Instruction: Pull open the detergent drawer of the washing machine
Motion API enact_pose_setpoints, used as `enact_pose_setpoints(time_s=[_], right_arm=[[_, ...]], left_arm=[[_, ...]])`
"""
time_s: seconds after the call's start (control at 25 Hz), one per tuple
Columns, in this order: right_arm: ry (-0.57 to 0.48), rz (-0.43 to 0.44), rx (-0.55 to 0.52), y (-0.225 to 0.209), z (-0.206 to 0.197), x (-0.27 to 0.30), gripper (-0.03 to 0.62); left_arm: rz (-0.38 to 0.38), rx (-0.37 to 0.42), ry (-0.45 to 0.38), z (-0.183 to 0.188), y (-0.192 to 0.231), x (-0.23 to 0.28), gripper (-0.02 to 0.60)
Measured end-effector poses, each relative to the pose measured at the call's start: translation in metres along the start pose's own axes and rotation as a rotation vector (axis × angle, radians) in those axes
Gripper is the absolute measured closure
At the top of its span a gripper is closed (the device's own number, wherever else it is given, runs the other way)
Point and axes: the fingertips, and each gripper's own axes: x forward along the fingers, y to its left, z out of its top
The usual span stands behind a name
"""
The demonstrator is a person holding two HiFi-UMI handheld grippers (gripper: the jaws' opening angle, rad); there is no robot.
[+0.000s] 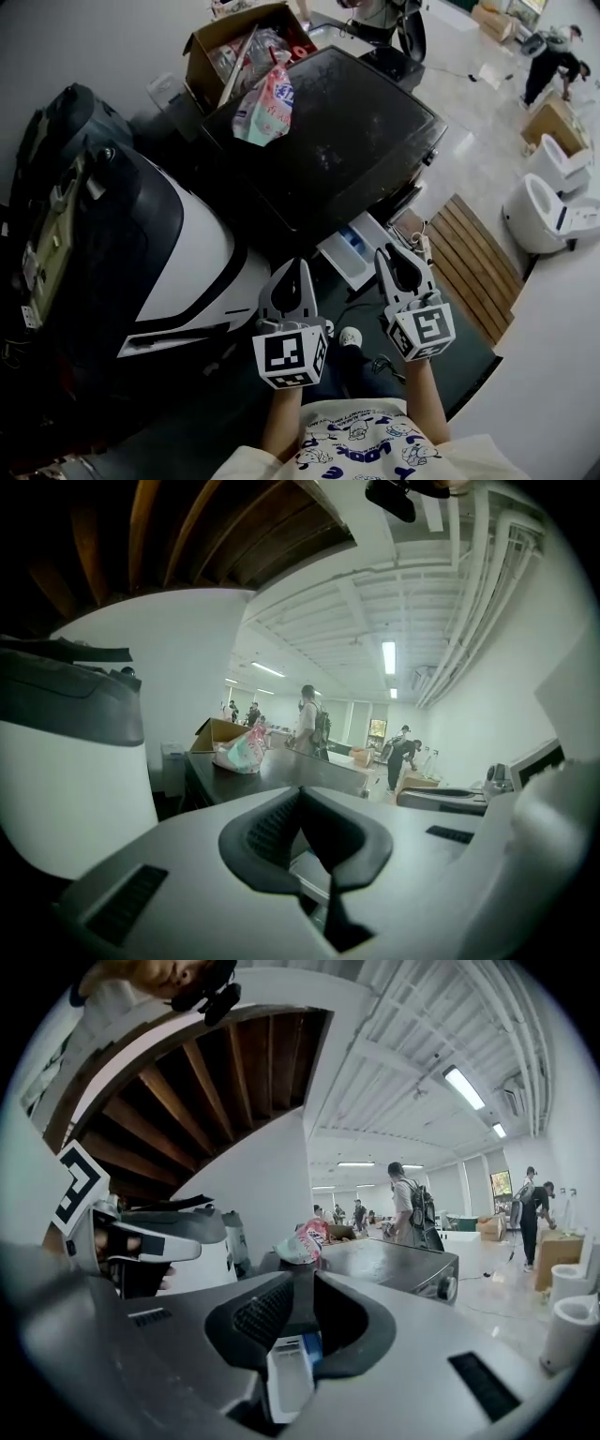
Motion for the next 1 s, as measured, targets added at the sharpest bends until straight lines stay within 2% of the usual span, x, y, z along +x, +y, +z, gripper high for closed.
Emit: enact_pose_setpoints(time_s=[0.32,0.6,1.0], right_arm=[[-0.004,0.016,-0.050,0.025,0.031,0.017,0.530],[-0.004,0.028,-0.073,0.041,0.048,0.027,0.579],[0.004,0.048,-0.070,0.053,0.058,0.035,0.580]], left_arm=[[0.046,0.009,-0.056,0.030,0.019,-0.011,0.568],[0.072,0.004,-0.097,0.048,0.032,-0.017,0.568],[0.074,0.001,-0.117,0.061,0.039,-0.019,0.568]])
